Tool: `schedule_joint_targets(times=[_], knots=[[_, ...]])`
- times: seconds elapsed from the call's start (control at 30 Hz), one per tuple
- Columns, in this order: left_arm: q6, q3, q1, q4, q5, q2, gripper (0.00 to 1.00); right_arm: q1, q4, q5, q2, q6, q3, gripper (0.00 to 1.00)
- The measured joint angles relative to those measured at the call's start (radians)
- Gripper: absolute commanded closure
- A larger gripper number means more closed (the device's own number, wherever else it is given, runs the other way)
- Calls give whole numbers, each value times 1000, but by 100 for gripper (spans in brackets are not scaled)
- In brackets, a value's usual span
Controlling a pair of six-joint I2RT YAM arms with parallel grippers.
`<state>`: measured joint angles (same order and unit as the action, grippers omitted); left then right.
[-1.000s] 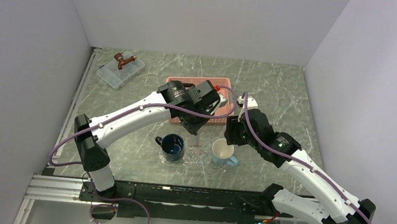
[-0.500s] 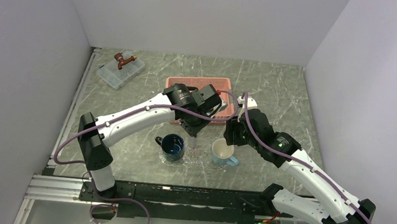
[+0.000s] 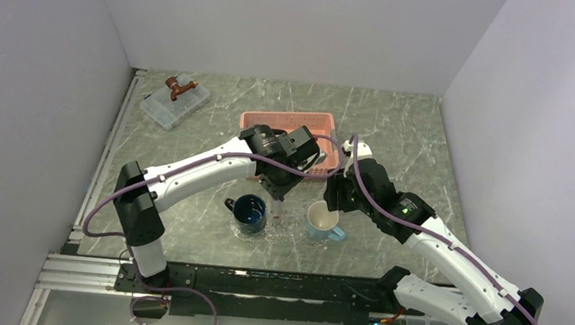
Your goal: Prepare toiletry sets of a toothbrush and toothpaste on the tray
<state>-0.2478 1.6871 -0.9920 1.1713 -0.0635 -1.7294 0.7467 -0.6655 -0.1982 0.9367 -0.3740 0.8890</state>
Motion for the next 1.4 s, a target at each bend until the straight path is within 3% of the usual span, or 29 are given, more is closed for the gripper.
schedule_joint_targets(times=[0.5, 1.4], knots=[[3, -23, 16, -32, 18, -23, 100, 0, 2, 0, 0, 0, 0, 42], [3, -40, 20, -57, 23, -49, 70, 0, 2, 3, 0, 2, 0, 41]])
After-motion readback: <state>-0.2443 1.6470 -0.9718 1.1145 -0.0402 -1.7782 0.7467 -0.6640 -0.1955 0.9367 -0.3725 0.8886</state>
